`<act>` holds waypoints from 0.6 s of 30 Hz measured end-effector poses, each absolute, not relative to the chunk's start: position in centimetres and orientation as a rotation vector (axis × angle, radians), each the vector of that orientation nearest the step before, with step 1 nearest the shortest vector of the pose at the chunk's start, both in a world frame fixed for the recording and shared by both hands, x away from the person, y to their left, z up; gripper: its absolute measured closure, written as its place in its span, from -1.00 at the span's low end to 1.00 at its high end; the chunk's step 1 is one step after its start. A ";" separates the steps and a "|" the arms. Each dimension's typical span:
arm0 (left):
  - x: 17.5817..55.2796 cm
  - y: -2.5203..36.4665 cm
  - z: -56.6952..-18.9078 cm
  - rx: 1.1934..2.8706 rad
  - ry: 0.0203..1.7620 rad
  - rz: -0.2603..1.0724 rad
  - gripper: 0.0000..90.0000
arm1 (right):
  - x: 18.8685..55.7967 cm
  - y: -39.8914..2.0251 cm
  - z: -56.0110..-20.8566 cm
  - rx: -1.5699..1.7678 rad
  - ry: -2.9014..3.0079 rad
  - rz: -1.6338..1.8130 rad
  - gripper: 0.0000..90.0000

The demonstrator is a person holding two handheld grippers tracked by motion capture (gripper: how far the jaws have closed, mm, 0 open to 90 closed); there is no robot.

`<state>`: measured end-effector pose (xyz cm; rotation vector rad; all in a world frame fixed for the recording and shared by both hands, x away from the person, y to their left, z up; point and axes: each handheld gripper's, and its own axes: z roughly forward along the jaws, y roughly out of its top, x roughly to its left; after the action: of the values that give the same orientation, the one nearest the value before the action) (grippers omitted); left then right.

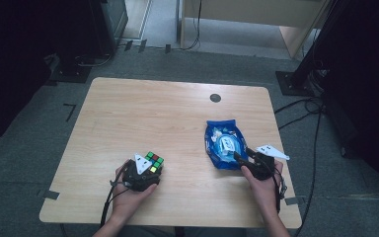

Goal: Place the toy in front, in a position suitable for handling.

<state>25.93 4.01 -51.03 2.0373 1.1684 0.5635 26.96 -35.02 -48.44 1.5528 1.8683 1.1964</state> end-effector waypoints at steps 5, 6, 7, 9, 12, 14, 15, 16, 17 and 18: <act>26.1 4.2 -51.1 2.044 1.148 0.569 -0.25 | 26.9 -34.7 -48.5 1.546 1.874 1.193 -0.05; 26.2 4.2 -51.2 2.037 1.154 0.559 -0.25 | 27.0 -34.7 -48.5 1.547 1.875 1.195 -0.05; 26.2 4.3 -51.2 2.040 1.157 0.559 -0.25 | 27.0 -34.6 -48.5 1.548 1.873 1.196 -0.05; 26.1 4.1 -51.4 2.054 1.158 0.575 -0.31 | 27.0 -34.6 -48.5 1.551 1.871 1.196 -0.05; 25.8 4.0 -51.4 2.073 1.129 0.583 -0.46 | 27.0 -34.6 -48.5 1.540 1.871 1.189 -0.05; 25.8 4.0 -51.4 2.071 1.131 0.568 -0.51 | 26.9 -34.6 -48.3 1.541 1.864 1.194 -0.05; 25.9 4.2 -51.4 2.068 1.135 0.556 -0.52 | 26.9 -34.7 -48.2 1.541 1.859 1.194 -0.04; 25.9 4.3 -51.4 2.063 1.140 0.545 -0.53 | 26.8 -34.7 -48.1 1.541 1.857 1.194 -0.04; 26.0 4.4 -51.5 2.055 1.145 0.534 -0.54 | 26.9 -34.8 -48.1 1.543 1.853 1.193 -0.03; 26.0 4.5 -51.4 2.049 1.150 0.530 -0.55 | 26.9 -34.8 -48.0 1.540 1.854 1.193 -0.02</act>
<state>26.00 4.51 -51.43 2.0492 1.1501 0.5300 26.87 -34.78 -48.04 1.5401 1.8544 1.1926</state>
